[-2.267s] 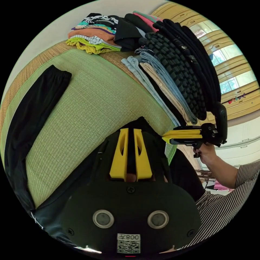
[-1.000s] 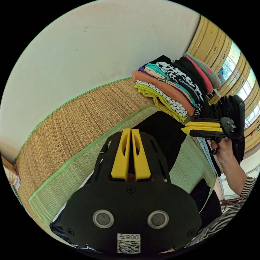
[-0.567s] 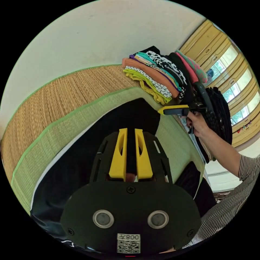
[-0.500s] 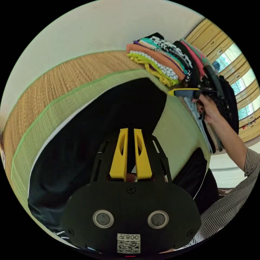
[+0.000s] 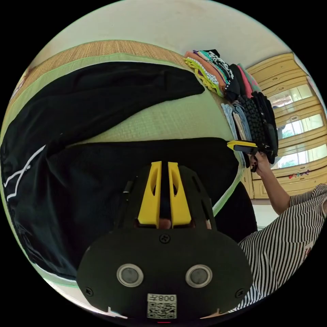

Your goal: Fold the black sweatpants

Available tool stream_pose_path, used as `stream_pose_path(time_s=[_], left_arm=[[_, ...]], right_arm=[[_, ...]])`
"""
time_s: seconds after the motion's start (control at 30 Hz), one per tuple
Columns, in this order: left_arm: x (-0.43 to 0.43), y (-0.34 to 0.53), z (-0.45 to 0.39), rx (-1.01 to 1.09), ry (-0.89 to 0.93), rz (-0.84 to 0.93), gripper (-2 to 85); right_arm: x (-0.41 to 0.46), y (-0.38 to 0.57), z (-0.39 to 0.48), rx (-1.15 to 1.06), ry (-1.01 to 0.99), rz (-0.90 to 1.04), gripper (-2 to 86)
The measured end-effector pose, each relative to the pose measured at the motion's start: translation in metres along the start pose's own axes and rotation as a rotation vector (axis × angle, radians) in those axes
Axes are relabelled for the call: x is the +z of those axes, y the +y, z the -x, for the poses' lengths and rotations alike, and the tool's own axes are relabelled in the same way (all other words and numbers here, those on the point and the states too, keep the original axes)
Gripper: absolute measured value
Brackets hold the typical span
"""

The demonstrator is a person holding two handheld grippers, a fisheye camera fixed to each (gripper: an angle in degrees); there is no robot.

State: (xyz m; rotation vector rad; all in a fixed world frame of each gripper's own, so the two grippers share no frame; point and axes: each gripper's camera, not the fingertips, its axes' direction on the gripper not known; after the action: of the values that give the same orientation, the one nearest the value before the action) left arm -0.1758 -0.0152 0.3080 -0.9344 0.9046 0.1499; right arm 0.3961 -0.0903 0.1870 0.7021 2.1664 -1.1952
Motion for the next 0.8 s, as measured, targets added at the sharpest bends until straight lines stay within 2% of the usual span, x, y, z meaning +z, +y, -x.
stream_pose_path(time_s=[0.1,0.33,0.43,0.53,0.57,0.63,0.7,0.8], left_arm=[[-0.002,0.014,0.020,-0.073,-0.005,-0.027,1.4],[-0.046,0.080,0.045,-0.115,0.012,-0.095,0.3],[-0.056,0.121,0.057,-0.154,-0.041,-0.069,0.2],[-0.049,0.151,0.076,-0.200,-0.044,0.022,0.2],[-0.050,0.159,0.082,-0.184,-0.017,0.020,0.2],[-0.062,0.168,0.091,-0.220,-0.008,0.003,0.2],[-0.080,0.180,0.095,-0.204,-0.001,-0.054,0.2],[-0.115,0.207,0.115,-0.248,-0.044,-0.145,0.2]], right_arm=[[-0.013,-0.014,0.005,0.020,0.002,-0.010,1.0],[-0.058,-0.013,0.044,0.009,-0.006,-0.075,-0.3],[-0.057,-0.002,0.078,-0.033,0.005,-0.028,-0.3],[-0.031,0.002,0.104,-0.069,0.056,0.115,-0.3],[-0.031,0.005,0.112,-0.083,0.082,0.072,-0.3],[-0.036,0.006,0.117,-0.082,0.079,0.025,-0.2],[-0.044,-0.005,0.119,-0.041,0.005,0.064,-0.1],[-0.058,-0.019,0.130,-0.026,0.005,0.093,0.0]])
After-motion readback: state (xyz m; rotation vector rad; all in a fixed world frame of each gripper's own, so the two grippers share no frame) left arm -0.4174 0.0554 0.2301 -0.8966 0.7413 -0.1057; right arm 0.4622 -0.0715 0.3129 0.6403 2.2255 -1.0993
